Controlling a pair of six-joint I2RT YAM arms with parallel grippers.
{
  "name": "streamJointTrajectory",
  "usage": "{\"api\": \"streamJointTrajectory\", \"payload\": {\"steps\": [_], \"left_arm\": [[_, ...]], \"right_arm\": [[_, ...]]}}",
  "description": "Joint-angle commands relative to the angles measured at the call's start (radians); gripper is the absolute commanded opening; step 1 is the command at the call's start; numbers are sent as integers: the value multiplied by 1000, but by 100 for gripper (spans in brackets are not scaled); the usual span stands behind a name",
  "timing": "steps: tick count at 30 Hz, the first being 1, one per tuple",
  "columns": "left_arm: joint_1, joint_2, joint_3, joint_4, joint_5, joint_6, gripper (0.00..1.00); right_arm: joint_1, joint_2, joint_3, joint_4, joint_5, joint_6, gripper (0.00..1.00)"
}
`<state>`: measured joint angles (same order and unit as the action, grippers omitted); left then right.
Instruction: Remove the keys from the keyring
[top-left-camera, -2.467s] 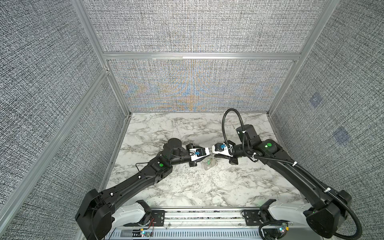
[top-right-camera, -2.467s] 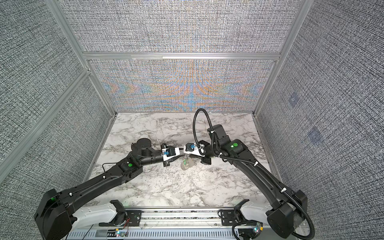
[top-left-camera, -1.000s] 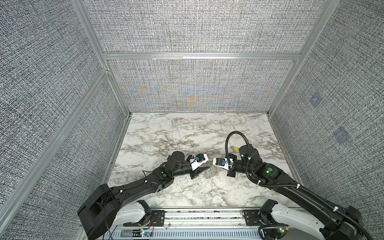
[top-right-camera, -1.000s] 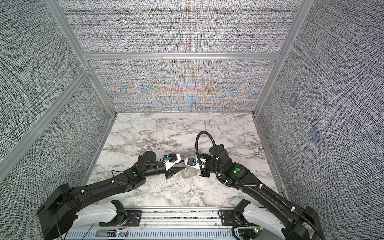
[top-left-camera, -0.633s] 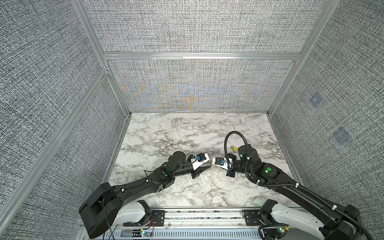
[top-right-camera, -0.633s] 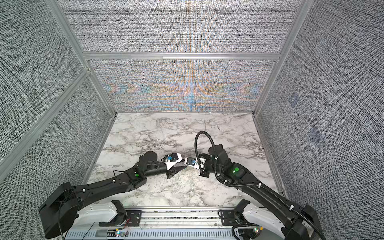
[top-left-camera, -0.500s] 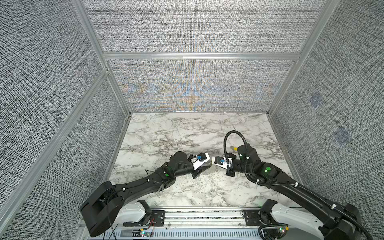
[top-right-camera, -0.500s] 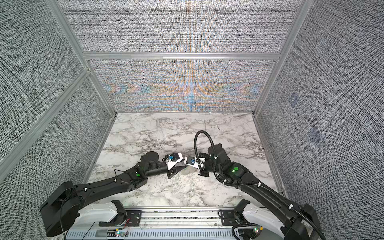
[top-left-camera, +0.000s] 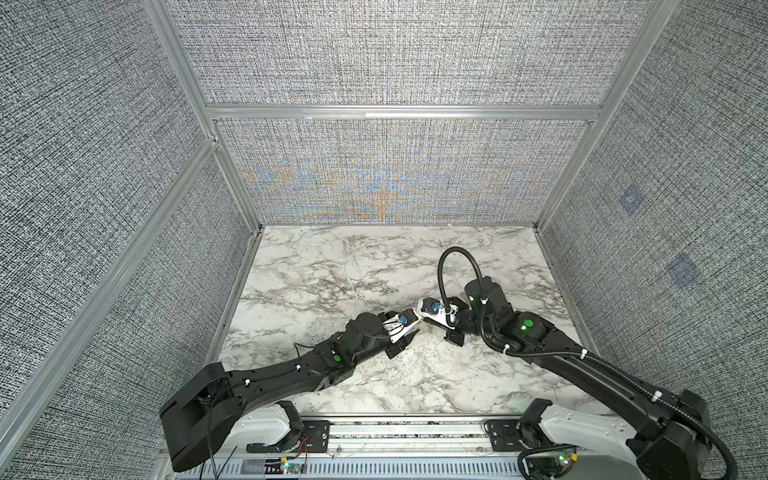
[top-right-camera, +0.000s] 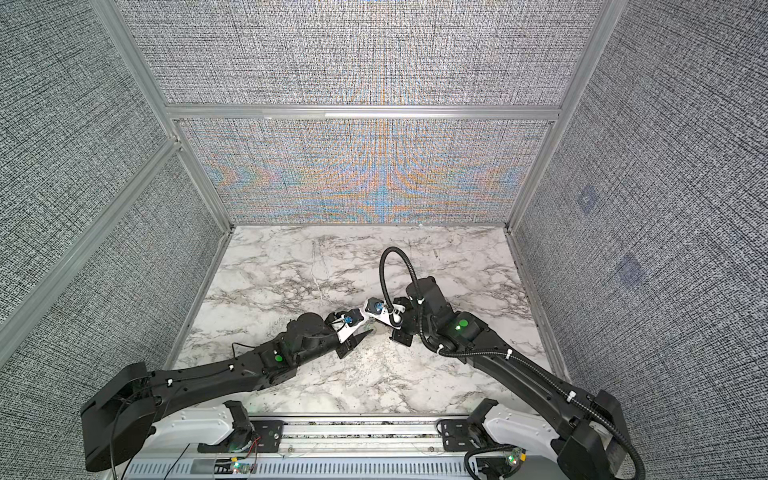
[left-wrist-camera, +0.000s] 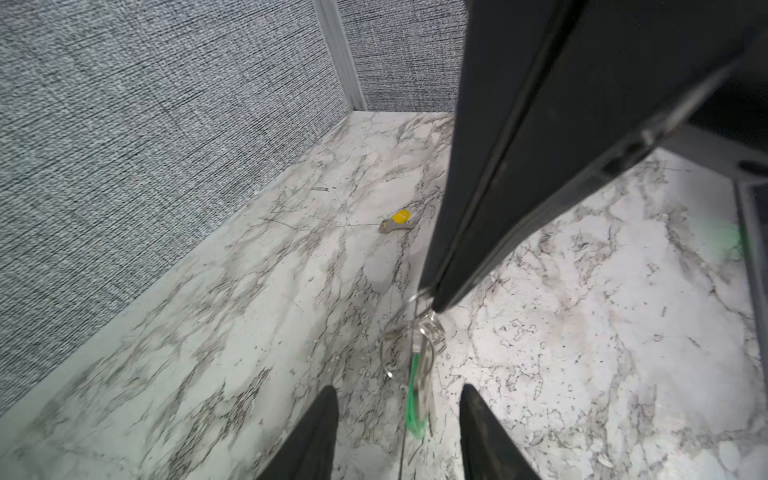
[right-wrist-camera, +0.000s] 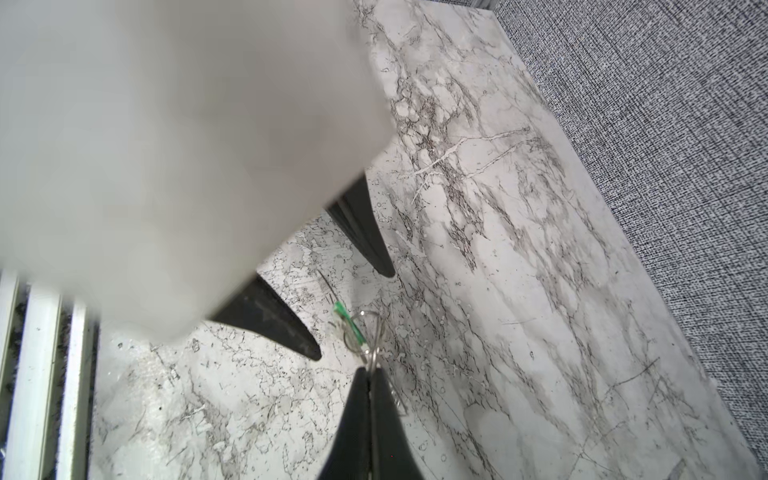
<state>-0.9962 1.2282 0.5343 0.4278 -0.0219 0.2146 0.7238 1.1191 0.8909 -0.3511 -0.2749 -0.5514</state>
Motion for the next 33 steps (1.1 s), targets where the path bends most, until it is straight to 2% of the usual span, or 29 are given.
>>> {"api": "streamJointTrajectory", "payload": {"steps": [1,6,19,24,33], "left_arm": [[-14,-1,-7,65,-127,28,51],[-35,15,-8,100,-225,54,54],[-61,54,-10,185,-326,96,55],[-68,30,-14,203,-374,119,54],[-74,-39,-38,206,-396,172,53]], "right_arm": [[7,25,27,-53,19,65,0],[15,55,103,-88,41,108,0],[20,73,144,-114,10,145,0],[19,86,151,-137,12,138,0],[20,88,147,-137,-10,115,0]]}}
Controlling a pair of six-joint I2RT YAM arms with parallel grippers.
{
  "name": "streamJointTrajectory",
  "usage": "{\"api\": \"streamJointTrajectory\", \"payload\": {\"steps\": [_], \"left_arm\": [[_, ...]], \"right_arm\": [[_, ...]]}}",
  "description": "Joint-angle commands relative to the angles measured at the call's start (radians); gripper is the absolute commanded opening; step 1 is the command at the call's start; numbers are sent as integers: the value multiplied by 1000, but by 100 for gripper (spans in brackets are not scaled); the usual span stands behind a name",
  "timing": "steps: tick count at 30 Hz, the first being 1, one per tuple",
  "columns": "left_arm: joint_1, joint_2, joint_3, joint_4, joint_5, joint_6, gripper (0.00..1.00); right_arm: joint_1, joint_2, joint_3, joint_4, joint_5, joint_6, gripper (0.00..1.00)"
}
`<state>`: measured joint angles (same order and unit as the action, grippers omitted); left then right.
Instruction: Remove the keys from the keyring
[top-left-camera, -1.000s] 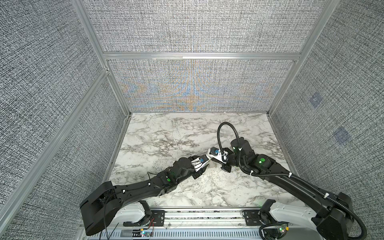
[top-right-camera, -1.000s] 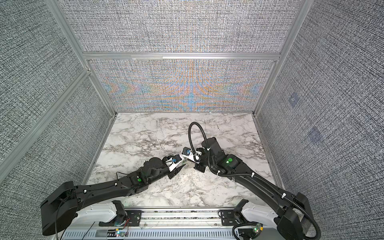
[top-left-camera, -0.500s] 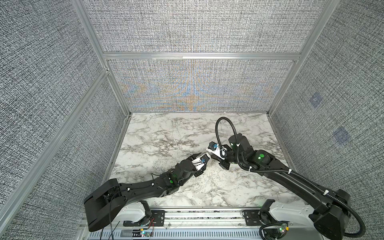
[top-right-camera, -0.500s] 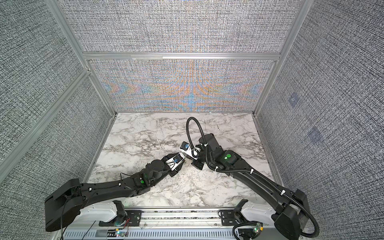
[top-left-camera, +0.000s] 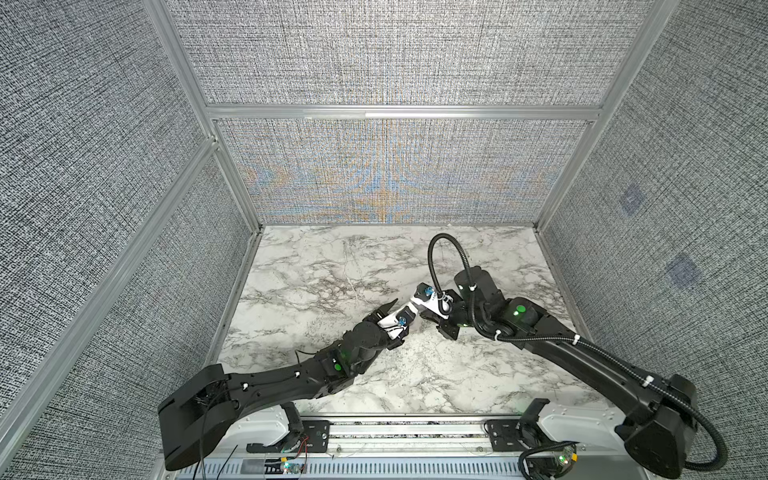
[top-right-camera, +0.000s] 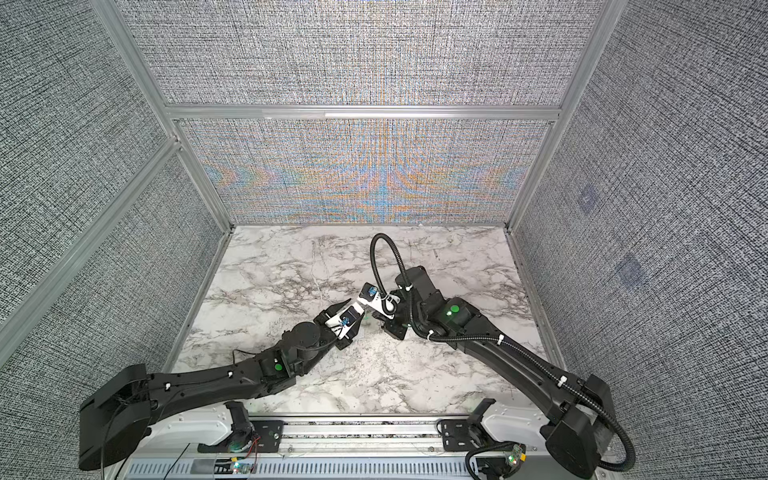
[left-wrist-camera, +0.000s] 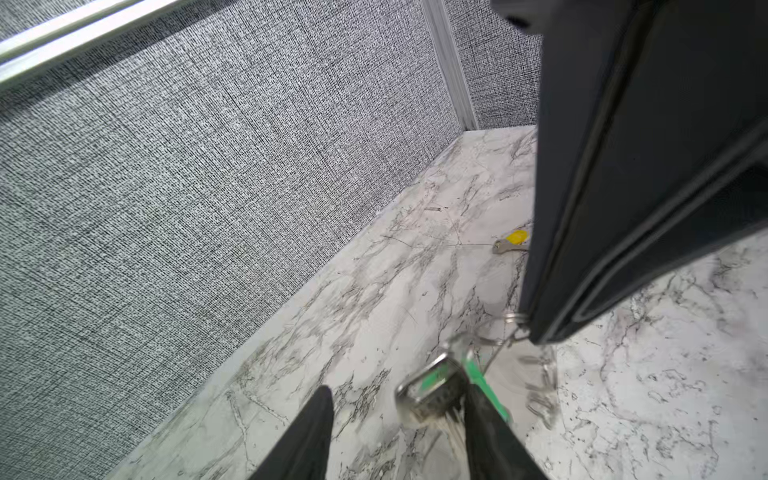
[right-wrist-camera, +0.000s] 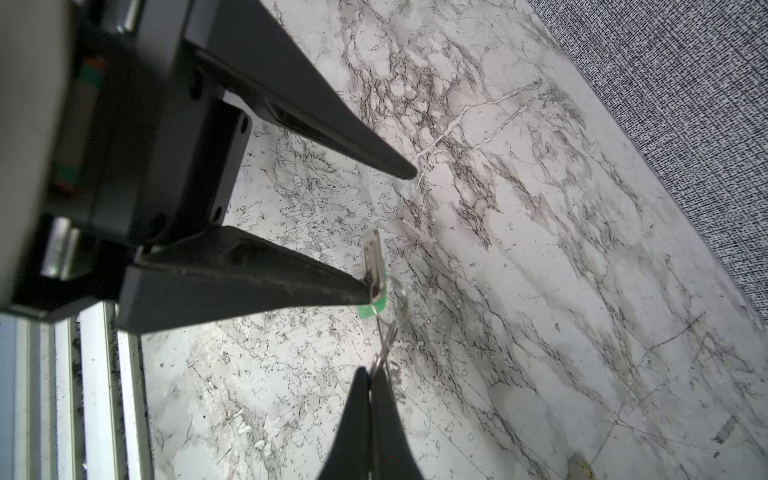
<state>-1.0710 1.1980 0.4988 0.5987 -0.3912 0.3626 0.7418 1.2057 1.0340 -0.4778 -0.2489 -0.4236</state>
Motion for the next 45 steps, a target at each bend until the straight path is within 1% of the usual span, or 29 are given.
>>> {"api": "streamJointTrajectory", "payload": {"steps": [1,6,11,13,16,20,23,27,32,37,40,45], "left_arm": [[0,-10,-3,33,-28,27,53],[1,-11,-2,16,-20,39,53],[0,-33,-2,-32,-50,9,52],[1,-54,-16,-41,-13,12,52],[9,-101,-47,-44,113,3,50],[48,-167,-93,-34,248,-82,49],[93,-200,-127,12,350,-164,49],[122,-198,-143,41,448,-206,49],[135,-168,-139,59,488,-218,49],[145,-152,-142,76,500,-209,49],[146,-181,-131,60,512,-203,49],[146,-253,-99,-41,533,-177,50]], "right_arm": [[1,0,3,-9,-40,-14,0],[1,-6,-8,-1,-50,-27,0],[1,-12,-19,11,-46,-39,0],[1,-18,-29,24,-47,-52,0],[1,-35,-58,67,-56,-77,0],[-6,-48,-79,105,-73,-104,0],[-11,-45,-72,109,-100,-111,0],[-13,-60,-84,131,-133,-127,0],[-18,-71,-92,159,-169,-138,0],[-21,-88,-101,182,-203,-158,0],[-22,-87,-100,169,-190,-171,0],[-23,-90,-101,164,-182,-178,0]]}}
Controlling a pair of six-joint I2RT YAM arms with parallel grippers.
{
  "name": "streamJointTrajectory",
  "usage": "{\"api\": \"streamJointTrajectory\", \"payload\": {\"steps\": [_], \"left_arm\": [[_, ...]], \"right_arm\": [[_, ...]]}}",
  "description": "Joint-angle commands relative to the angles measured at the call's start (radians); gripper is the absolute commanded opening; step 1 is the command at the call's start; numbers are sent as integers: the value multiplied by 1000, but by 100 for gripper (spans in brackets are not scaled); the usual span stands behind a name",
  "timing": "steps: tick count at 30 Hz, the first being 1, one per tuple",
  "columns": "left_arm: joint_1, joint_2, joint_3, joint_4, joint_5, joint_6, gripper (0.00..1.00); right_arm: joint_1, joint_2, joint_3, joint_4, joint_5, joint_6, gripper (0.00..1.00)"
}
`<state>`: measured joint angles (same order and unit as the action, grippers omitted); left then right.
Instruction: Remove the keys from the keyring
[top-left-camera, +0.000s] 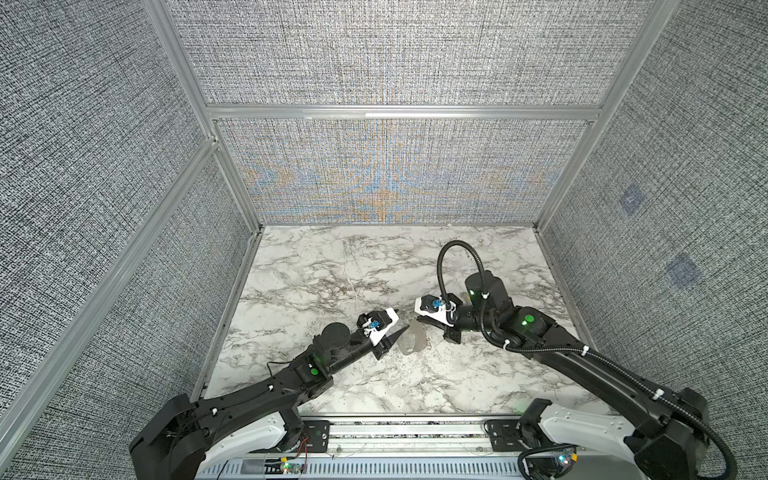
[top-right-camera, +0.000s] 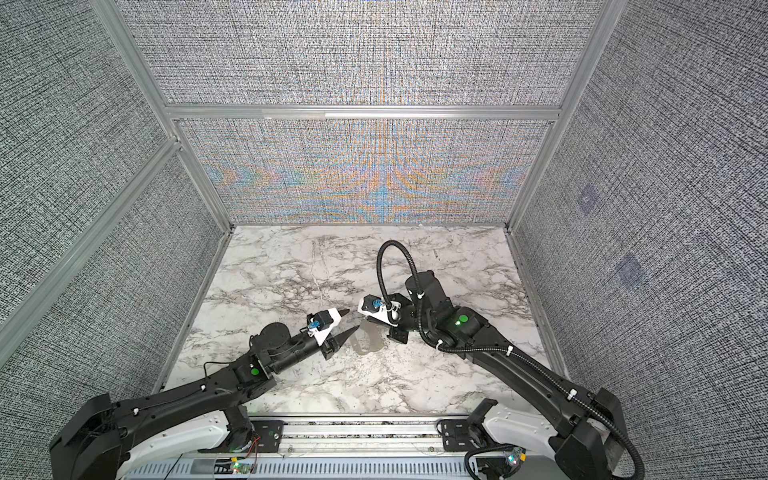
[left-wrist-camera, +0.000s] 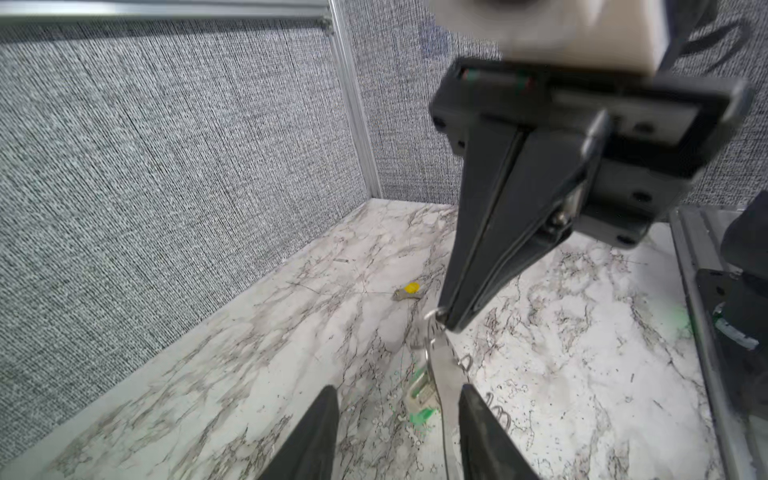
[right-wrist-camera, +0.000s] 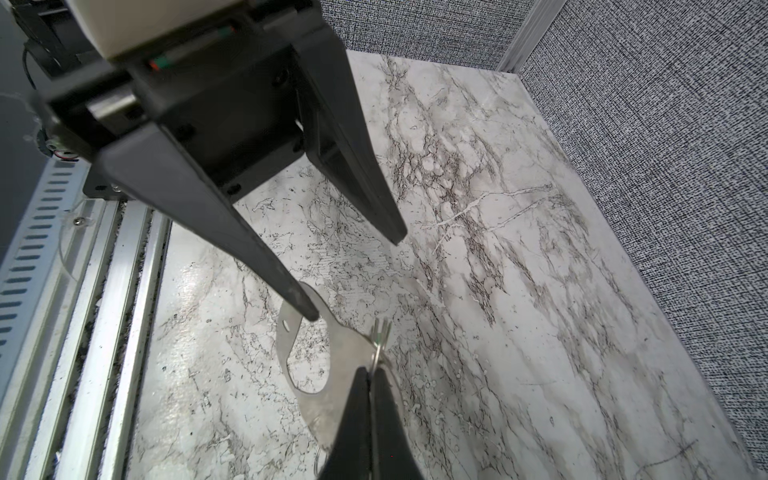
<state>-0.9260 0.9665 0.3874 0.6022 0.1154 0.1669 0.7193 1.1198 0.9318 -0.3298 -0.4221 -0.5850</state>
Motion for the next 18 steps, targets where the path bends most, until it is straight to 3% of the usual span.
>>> {"api": "streamJointTrajectory", "payload": {"steps": [1,13,18], "left_arm": [[0,-29,14,-58,29,24,50],[45,-5,31,-75,31,66,50],[49,49,41,-78,88,77,50]], "right_arm": [[-2,-6,2,18,-10,-16,0],[-4,-30,-47,49,-40,-33,0],[-6,-30,-44,54,-42,-36,0]]}}
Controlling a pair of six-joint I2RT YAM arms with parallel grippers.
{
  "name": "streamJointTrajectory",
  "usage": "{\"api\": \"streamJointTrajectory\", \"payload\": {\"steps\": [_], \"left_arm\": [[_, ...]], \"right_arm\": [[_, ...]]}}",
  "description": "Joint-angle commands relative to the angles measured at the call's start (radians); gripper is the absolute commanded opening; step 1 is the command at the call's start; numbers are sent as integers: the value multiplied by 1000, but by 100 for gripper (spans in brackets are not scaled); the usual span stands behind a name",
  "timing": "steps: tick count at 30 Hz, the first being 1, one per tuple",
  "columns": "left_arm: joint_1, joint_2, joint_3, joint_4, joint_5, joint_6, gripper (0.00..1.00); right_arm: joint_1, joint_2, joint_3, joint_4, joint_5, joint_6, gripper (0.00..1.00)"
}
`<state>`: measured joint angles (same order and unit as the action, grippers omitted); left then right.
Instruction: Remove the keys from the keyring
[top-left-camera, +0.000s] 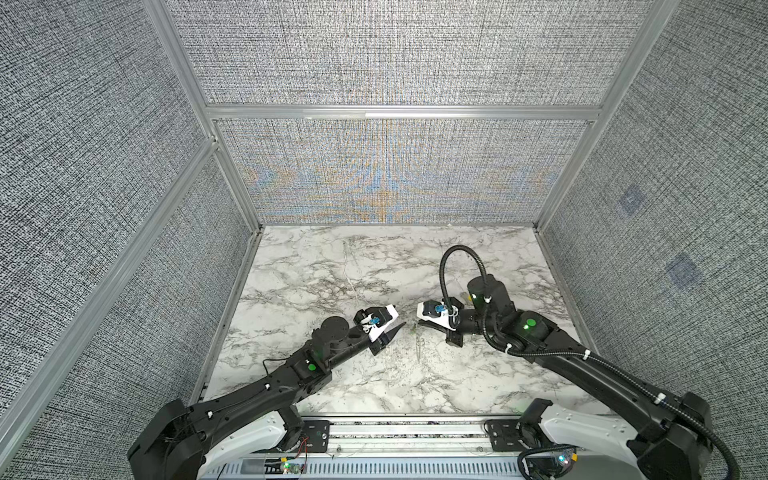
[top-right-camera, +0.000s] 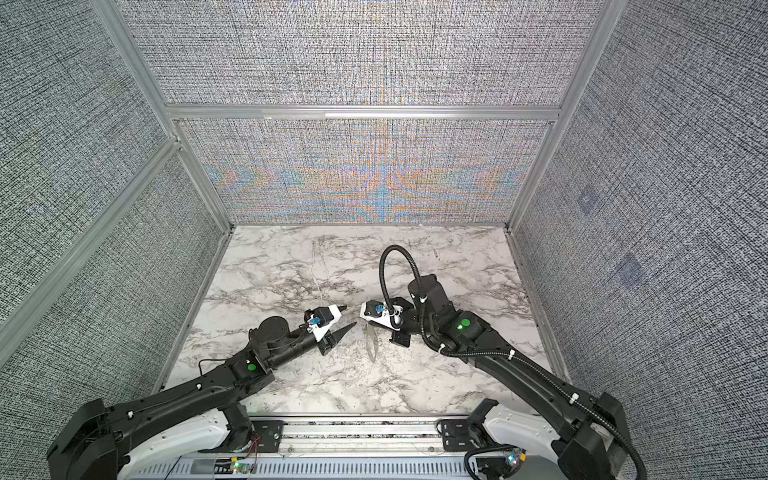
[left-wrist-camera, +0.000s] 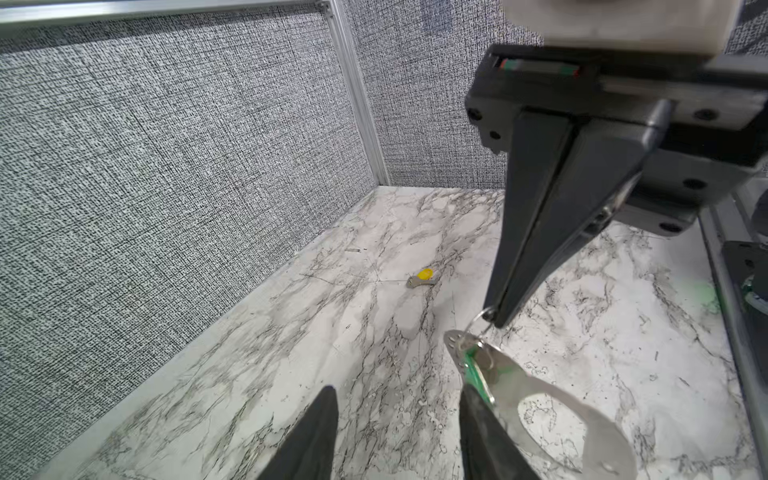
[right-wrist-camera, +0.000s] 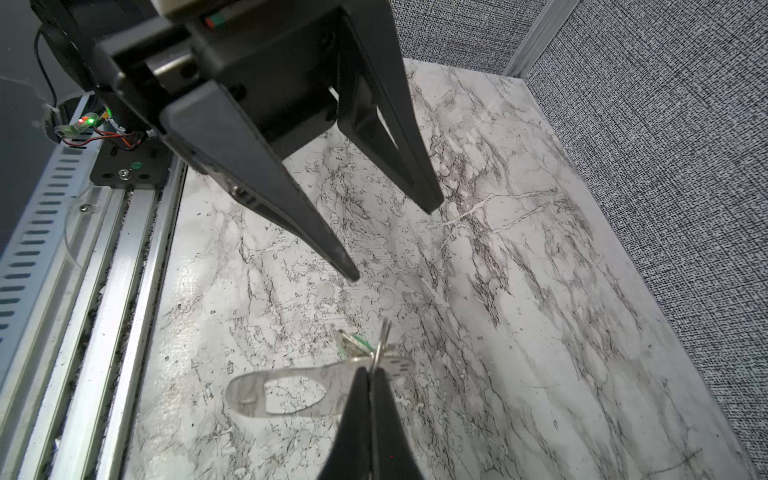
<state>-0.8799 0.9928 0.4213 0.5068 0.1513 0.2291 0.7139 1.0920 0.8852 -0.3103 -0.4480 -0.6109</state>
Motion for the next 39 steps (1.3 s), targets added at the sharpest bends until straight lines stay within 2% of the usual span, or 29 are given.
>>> {"api": "streamJointTrajectory", "payload": {"steps": [1,5,13,25,28,34,39], "left_arm": [[2,33,5,24,68,12,49],[2,71,-13,89,123,-6,50],[2,122,-11,130,123,-11,50],[2,184,-6,221,74,9,38],[2,197,0,232,86,7,31],[2,194,3,226,90,27,8],[2,186,20,182,65,53,0]], "right_arm": [[-1,-4,2,35,-15,-10,0],[-2,-4,7,32,-11,-12,0],[-1,-3,16,31,-15,-16,0],[-4,2,25,44,-34,-8,0],[-3,4,24,55,-34,-2,0],[-4,2,21,76,-1,24,0],[-11,3,22,74,37,49,0]]}}
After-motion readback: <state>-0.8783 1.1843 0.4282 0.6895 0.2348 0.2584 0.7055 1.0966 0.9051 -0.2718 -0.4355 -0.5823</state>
